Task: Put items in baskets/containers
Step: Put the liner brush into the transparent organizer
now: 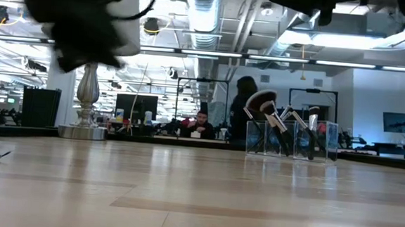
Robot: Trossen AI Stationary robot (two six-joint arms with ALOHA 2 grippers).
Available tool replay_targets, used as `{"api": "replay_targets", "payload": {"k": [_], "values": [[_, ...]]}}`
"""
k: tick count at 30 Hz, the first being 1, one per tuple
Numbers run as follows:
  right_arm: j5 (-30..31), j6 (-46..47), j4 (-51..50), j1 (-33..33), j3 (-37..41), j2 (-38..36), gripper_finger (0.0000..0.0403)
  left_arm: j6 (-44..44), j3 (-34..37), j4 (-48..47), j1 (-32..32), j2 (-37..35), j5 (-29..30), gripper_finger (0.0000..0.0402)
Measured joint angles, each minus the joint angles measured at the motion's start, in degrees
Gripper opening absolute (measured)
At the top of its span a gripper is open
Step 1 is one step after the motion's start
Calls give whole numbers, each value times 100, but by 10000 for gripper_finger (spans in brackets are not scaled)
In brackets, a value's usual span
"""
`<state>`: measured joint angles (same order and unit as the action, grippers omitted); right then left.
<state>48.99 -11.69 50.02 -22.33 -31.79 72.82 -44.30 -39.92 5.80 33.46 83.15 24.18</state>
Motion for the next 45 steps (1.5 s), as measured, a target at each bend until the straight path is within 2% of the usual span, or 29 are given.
{"api": "replay_targets", "payload": {"k": [7,13,17,24,31,36,42,45], "values": [[-49,-34,-2,226,0,2,102,-2580,0,-1143,1036,193,-374,143],[-590,-33,15,444,0,2,102,-3560,2,-1141,1481,394,-859,143],[-890,-32,22,564,0,2,102,-3677,2,-1370,1483,692,-915,143],[-923,-32,22,637,0,2,102,-3403,-24,-1435,1339,1144,-885,143],[-1011,-30,20,741,0,2,102,-3115,51,-1412,1279,1221,-522,137],[-1070,-30,-24,745,0,2,102,-3090,177,-1283,1221,1403,-337,95],[-1084,48,-241,684,0,2,102,-3096,221,-1224,1238,1418,-71,16],[-1141,410,-366,671,2,2,102,-3082,238,-1191,1191,1420,174,12]]}}
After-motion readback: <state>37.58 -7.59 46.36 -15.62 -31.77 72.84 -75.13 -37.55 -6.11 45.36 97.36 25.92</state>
